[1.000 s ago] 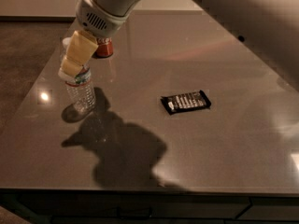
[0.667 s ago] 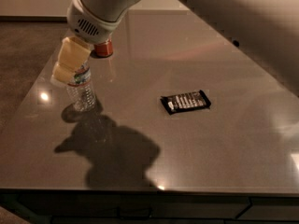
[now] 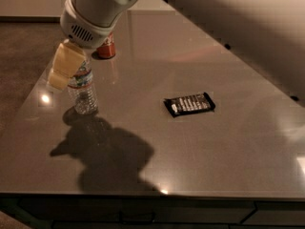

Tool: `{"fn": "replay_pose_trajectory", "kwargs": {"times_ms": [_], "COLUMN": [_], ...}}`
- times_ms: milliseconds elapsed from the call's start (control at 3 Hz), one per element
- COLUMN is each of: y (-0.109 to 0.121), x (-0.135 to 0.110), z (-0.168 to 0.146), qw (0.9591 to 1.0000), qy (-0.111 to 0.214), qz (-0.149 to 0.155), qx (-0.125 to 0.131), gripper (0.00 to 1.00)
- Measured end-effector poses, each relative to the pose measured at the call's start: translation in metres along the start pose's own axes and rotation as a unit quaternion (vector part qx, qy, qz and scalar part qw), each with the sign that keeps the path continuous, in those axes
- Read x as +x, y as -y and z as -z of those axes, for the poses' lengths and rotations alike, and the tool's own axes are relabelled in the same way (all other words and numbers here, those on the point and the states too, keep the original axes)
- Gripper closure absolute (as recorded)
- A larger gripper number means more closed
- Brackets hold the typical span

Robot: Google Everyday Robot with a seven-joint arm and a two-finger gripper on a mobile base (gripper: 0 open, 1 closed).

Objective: Move water bottle near rxbar chocolate

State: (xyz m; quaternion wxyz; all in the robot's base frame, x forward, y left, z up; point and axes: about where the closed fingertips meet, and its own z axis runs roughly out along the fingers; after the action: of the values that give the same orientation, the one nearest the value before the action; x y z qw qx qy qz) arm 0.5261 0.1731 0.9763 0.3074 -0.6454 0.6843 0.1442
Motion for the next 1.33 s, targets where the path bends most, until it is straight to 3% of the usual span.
{"fn": "replay_pose_trajectory", "kwargs": {"times_ms": [333,1000,1333], "y": [0.001,0.009,0.031], "x": [-0.001,0.010,0.033], "z": [-0.004,0.000,0.026], "qw": [1.0000,1.0000,0.9999], "qy": [-0.003,-0.005,0.003], "qz": [0.005,0.005,-0.014], "qx": [-0.002,0.000,0.004], "gripper": [0.16,0.64,0.95]}}
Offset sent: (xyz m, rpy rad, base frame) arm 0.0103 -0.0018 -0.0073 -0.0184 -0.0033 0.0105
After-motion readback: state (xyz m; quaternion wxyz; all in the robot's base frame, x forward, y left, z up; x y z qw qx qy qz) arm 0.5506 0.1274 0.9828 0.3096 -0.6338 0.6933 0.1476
